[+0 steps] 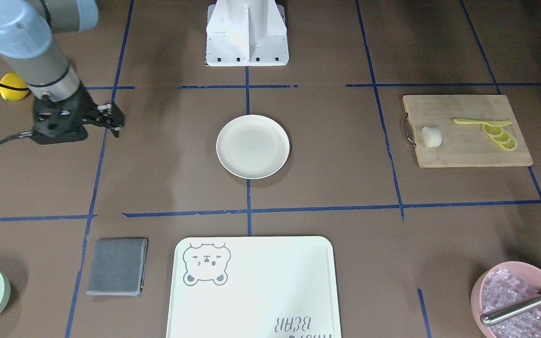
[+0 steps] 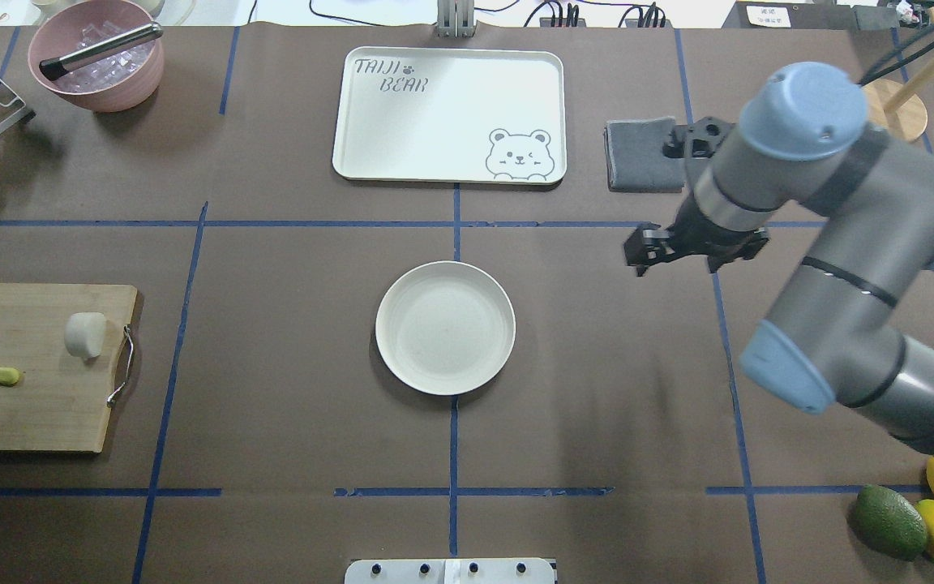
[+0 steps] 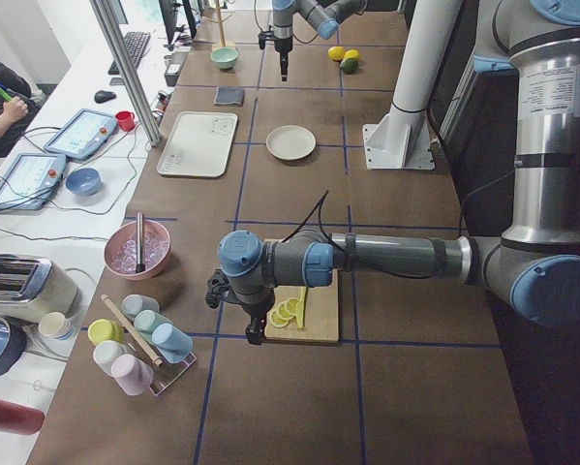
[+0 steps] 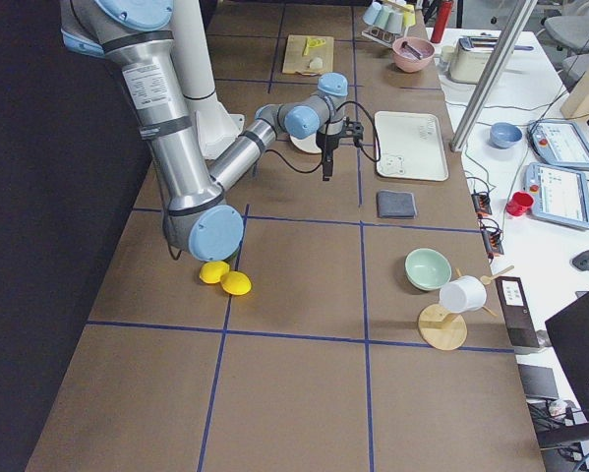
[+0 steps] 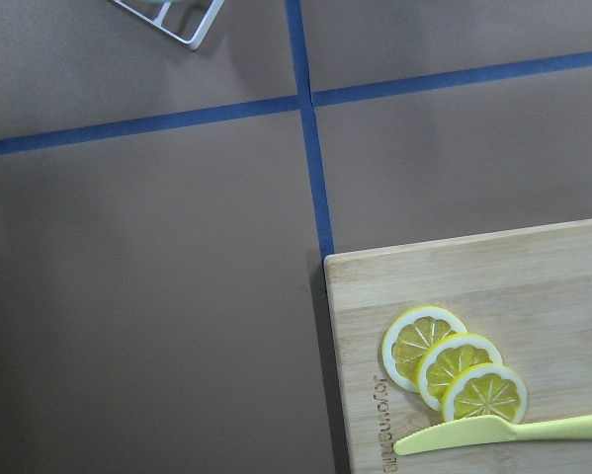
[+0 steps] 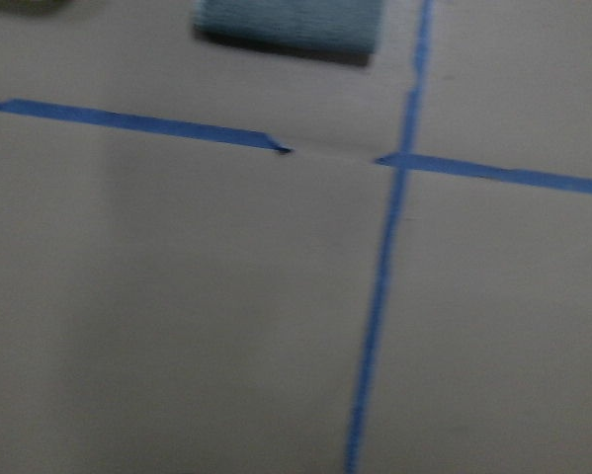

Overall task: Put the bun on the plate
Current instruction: 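Release the plate and withdraw the right arm out of view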

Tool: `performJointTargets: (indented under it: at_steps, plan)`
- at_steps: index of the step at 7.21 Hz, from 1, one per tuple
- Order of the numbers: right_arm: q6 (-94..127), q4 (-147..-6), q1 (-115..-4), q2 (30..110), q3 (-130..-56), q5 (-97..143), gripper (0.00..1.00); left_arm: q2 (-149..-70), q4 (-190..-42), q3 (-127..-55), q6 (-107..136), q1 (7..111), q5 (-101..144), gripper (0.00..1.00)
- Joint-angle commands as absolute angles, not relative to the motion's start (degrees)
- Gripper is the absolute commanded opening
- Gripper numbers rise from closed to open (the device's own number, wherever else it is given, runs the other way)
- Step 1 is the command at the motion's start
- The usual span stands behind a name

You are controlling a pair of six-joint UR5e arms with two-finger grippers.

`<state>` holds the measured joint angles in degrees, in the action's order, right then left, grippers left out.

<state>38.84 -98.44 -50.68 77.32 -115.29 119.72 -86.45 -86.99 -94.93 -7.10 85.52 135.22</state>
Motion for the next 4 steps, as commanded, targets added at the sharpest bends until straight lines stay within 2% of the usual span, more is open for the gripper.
performJointTargets:
  at_steps: [1, 4]
  plan:
    - [13.91, -98.61, -64.88, 89.69, -117.17, 125.48, 1.0, -86.57, -86.92, -94.92, -7.03, 85.17, 135.18, 1.0]
    - [-9.45, -98.61, -82.92, 97.54, -111.02, 132.53, 1.0, -86.66, -89.46, -94.75, -6.16, 85.08, 135.18, 1.0]
